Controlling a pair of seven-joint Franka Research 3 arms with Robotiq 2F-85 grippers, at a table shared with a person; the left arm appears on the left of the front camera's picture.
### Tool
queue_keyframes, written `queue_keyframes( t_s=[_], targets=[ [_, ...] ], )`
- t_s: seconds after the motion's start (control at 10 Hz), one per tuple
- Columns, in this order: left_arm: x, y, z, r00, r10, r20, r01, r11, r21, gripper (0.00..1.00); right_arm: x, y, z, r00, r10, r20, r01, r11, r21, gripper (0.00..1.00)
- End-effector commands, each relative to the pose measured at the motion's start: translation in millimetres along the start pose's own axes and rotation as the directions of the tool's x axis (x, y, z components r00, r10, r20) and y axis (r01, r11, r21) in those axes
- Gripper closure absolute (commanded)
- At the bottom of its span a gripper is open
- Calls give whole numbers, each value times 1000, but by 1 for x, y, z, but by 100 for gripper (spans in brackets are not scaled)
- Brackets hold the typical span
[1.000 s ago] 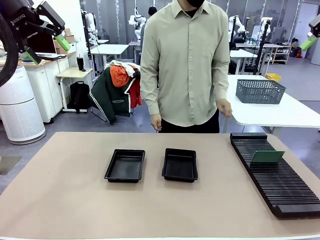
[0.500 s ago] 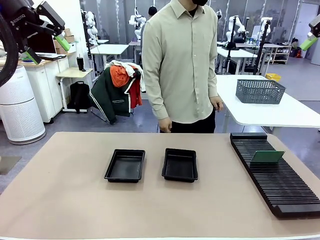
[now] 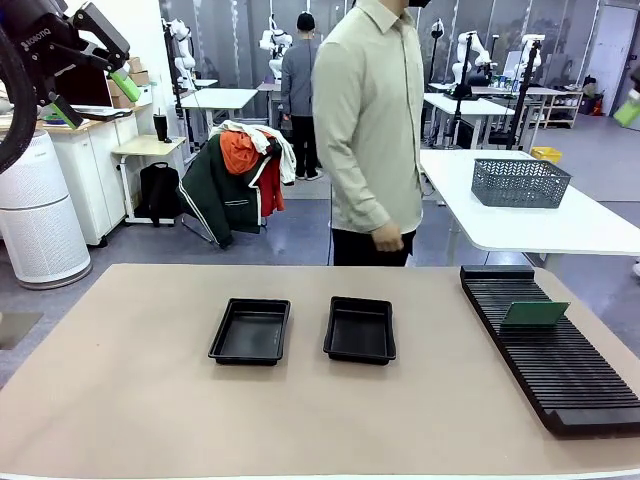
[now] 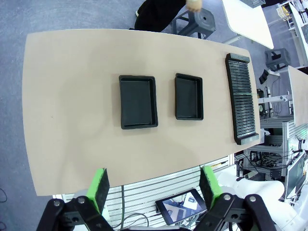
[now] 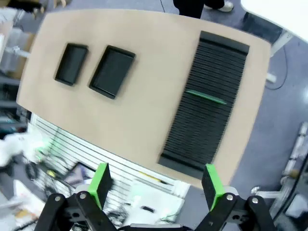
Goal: Inspect and transfer BCBs to ESD trays.
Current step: Pick up the Blank PCB from the PCB Rack and place it in the left ESD tray.
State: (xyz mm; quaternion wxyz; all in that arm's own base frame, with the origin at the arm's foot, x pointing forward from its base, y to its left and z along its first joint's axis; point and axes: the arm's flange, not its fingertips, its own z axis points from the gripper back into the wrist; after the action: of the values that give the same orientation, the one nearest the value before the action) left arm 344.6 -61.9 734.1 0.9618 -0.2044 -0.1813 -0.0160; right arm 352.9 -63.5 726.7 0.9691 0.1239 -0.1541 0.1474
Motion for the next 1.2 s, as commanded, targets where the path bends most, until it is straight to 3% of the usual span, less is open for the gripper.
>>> queue_keyframes(
  t_s=[0.0,0.3,0.6,0.8,1.1],
  targets=[
    [2,1,2,1000,-3,-12,3,1000,11,0,3,-16,-23,975,221,22,-219,973,-73,0],
    [2,1,2,1000,-3,-12,3,1000,11,0,9,-40,-64,835,550,-19,-549,830,-95,0],
    [2,1,2,1000,-3,-12,3,1000,11,0,13,-58,-110,692,716,-89,-721,691,-44,0],
    [2,1,2,1000,-3,-12,3,1000,11,0,12,-66,-141,543,827,-146,-839,541,-54,0],
    [2,1,2,1000,-3,-12,3,1000,11,0,11,-77,-185,366,906,-211,-927,374,-4,0]
  ],
)
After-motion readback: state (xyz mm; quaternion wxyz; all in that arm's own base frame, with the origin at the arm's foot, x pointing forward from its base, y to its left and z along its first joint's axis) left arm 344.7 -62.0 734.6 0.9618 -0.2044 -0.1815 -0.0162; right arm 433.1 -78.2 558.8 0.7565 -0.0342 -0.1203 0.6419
